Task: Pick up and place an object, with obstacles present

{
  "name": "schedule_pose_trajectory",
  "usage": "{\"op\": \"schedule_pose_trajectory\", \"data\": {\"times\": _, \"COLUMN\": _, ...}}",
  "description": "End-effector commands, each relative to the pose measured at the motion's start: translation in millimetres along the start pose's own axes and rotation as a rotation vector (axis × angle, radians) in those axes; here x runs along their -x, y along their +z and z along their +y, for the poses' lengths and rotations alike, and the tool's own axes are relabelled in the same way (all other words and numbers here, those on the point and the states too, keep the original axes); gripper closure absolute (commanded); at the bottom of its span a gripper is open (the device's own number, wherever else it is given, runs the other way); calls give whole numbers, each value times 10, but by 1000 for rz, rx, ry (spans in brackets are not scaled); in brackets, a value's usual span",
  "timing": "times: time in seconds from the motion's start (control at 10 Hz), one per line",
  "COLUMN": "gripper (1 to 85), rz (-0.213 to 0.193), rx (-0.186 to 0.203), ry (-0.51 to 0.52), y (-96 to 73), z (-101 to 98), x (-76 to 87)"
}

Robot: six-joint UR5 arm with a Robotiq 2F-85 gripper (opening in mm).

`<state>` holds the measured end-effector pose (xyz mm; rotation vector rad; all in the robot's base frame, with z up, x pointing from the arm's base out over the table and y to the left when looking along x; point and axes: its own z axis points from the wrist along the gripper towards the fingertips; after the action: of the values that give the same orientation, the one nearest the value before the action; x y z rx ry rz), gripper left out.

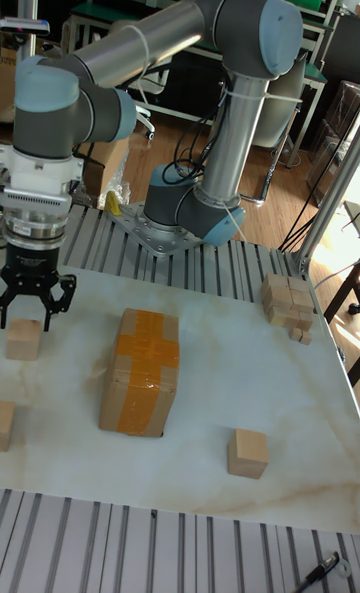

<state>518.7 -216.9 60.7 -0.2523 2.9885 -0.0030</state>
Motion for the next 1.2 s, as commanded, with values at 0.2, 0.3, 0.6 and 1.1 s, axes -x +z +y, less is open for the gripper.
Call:
{"op": "schedule_pose_trajectory", "data": {"times": 0.2, "gripper": 250, "rz": -3, "rx": 27, "ry": -1, "y": -623, "z": 269, "x": -138}}
{"op": "schedule_pose_trajectory", "data": {"times": 0.3, "gripper": 430, "rz": -21, "rx": 32, "ry": 11, "y": -645, "z": 300, "x": -87}}
{"op": "schedule_pose_trajectory", "data": {"times": 0.6, "gripper": 843, "rz": -19, "rx": 8, "ry": 47, "y": -597, "z": 200, "x": -77}}
{"op": "schedule_pose_trajectory", "data": {"times": 1.1, "gripper": 843, "rz": 37, "rx": 5, "ry": 91, "y": -277, "z": -79, "x": -356}}
